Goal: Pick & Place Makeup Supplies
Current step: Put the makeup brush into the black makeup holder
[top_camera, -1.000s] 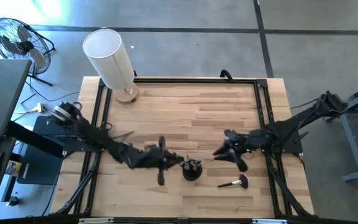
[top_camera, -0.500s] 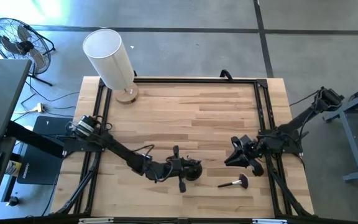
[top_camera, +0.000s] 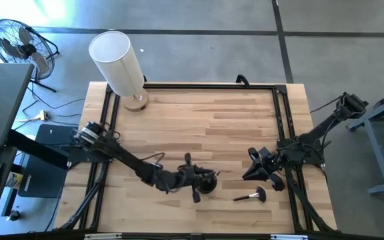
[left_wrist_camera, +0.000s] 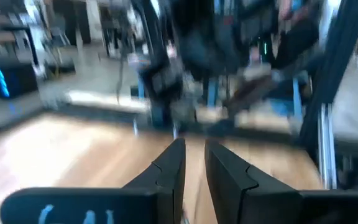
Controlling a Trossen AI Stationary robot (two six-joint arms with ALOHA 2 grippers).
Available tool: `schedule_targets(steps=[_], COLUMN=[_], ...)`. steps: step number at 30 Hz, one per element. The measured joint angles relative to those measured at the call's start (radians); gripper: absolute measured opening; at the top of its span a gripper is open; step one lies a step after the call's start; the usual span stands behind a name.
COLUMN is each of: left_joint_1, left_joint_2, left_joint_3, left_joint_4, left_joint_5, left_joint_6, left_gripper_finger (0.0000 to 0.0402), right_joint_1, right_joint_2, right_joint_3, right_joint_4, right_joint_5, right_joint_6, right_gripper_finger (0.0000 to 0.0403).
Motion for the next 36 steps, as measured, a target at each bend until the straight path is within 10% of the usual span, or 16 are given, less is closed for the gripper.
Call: schedule_targets(steps=[8, 17, 25, 36], left_joint_1=[0.011, 0.115, 0.235, 0.444], left_joint_2=[-0.193, -0.321, -0.520, -0.944], left_joint_3=[0.001, -0.076, -0.378, -0.579], left_joint_4=[-0.225, -0.777, -0.634, -0.727], left_joint_5=[-0.075, 0.306, 0.535, 0.745], left_joint_6=[0.081, -0.185, -0.130, 0.084], left_gripper_finger=[0.0053, 0.0002, 0.0001, 0.0000], right_joint_1=[-0.001, -0.001, -0.025, -0.072], right_joint_2=[0.000, 0.023, 0.237, 0.622], right_joint_3=[0.000, 0.004, 0.229, 0.685], right_joint_4=[-0.004, -0.058, -0.498, -1.219], right_joint_5=[0.074, 0.268, 0.378, 0.200], right_joint_6=[-0.019, 0.025, 0.368, 1.235], right_gripper_finger=[0.0025, 0.0003, 0.0001, 0.0000])
